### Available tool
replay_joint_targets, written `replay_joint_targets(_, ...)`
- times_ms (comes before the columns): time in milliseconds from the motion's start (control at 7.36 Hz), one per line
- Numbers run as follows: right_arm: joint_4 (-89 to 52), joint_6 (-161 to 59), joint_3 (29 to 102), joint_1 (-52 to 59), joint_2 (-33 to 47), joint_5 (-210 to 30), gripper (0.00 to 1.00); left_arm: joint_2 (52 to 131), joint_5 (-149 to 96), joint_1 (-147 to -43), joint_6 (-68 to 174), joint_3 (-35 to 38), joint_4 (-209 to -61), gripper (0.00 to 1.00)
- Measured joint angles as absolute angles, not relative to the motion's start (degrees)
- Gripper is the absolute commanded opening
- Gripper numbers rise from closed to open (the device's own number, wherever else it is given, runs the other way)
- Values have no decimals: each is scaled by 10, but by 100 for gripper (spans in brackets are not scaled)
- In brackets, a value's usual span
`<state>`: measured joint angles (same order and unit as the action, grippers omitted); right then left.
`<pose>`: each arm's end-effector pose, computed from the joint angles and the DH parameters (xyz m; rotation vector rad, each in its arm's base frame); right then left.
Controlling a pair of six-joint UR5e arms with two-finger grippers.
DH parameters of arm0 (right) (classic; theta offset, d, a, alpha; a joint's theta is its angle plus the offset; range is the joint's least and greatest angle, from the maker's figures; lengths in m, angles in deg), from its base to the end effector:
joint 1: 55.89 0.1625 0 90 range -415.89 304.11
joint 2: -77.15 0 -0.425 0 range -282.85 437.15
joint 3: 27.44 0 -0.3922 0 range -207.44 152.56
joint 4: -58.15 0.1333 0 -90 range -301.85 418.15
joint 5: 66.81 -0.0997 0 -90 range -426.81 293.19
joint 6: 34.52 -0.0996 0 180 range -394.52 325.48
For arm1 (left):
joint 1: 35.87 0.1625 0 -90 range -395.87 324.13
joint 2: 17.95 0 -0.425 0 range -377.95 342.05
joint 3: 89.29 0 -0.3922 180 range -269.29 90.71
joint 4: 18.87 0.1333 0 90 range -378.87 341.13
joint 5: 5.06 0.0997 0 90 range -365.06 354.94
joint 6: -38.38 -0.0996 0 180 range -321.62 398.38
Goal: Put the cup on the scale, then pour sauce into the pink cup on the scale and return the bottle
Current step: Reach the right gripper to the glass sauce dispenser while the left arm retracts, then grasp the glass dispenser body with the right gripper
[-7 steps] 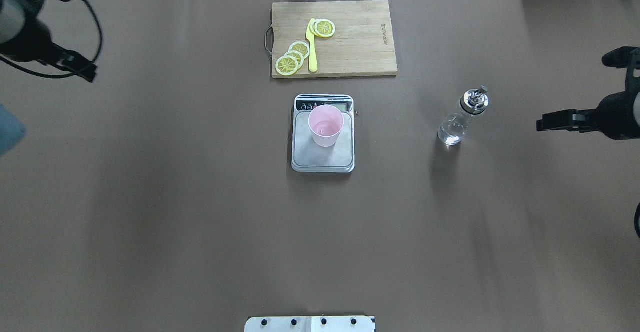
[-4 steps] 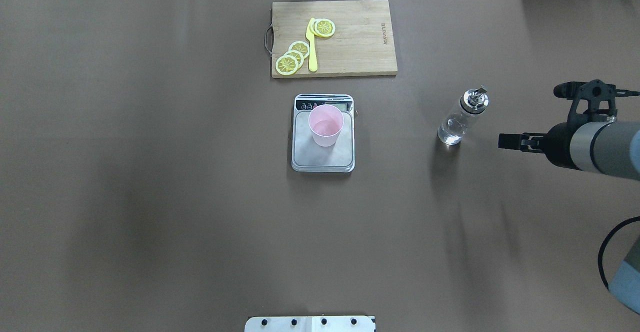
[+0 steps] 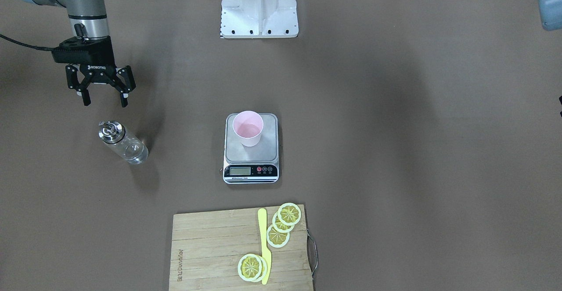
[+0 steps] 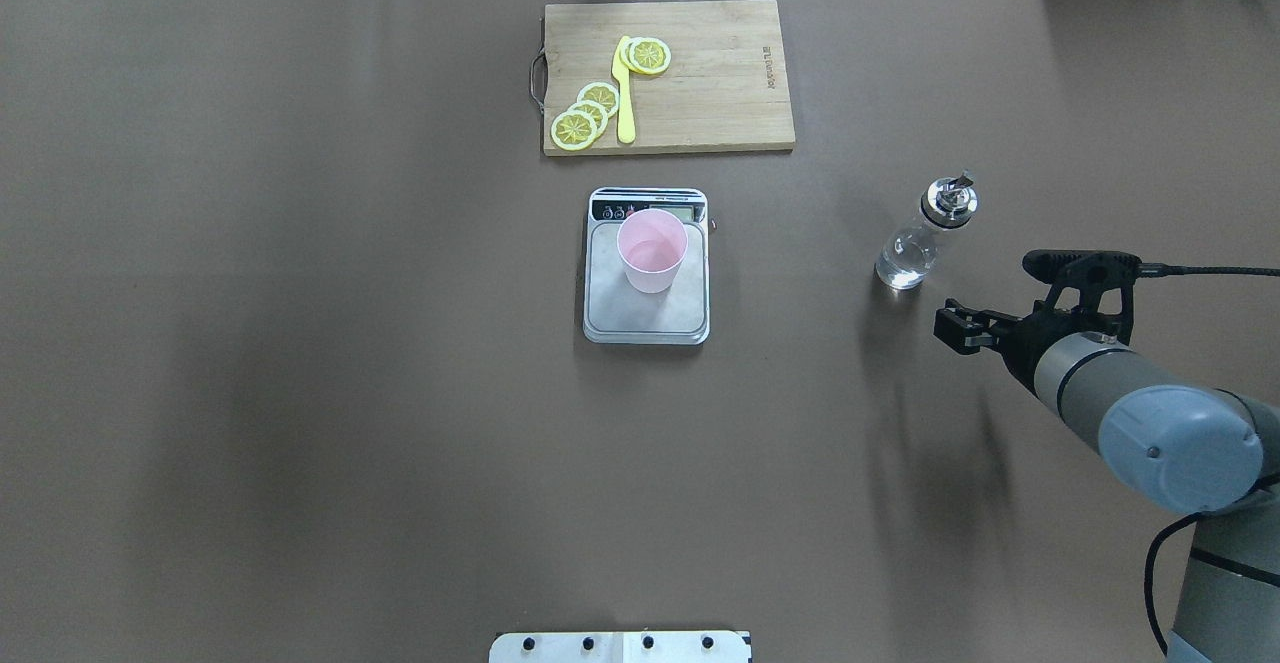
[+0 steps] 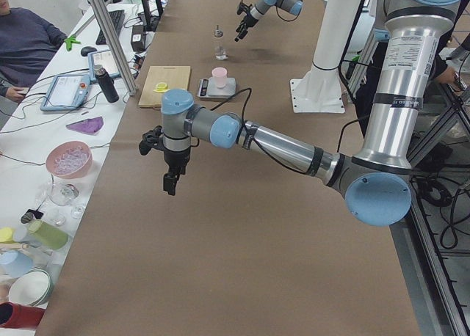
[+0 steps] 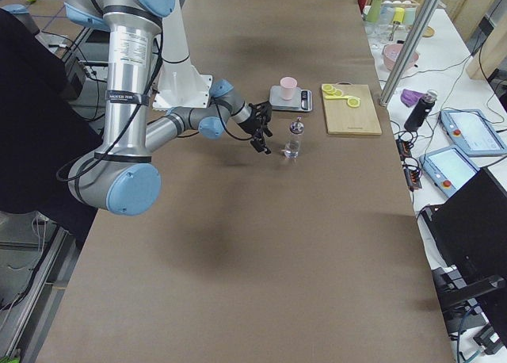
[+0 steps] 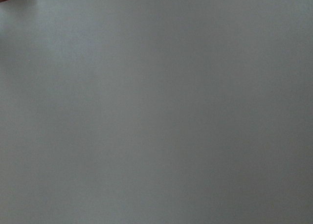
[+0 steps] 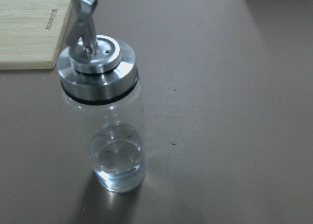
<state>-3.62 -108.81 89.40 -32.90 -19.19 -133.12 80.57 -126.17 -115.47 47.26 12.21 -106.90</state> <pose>-0.3509 -0.3372 0.4328 0.6455 -0.6638 0.2936 0.0193 -0.5584 0.4987 0.2128 0.5824 0.1112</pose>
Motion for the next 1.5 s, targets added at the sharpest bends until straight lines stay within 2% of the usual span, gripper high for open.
replay_joint_targets(544, -14, -1090, 829, -356, -136, -1245, 100, 805, -1266, -1155, 473, 125, -1070, 98)
replay_joint_targets(1088, 56, -1061, 773, -351, -127, -1205, 100, 805, -1268, -1155, 473, 129, -1070, 98)
replay_joint_targets(1495, 59, -1052, 728, -335, -78, -1201, 100, 801, -1282, -1155, 473, 134, -1070, 98)
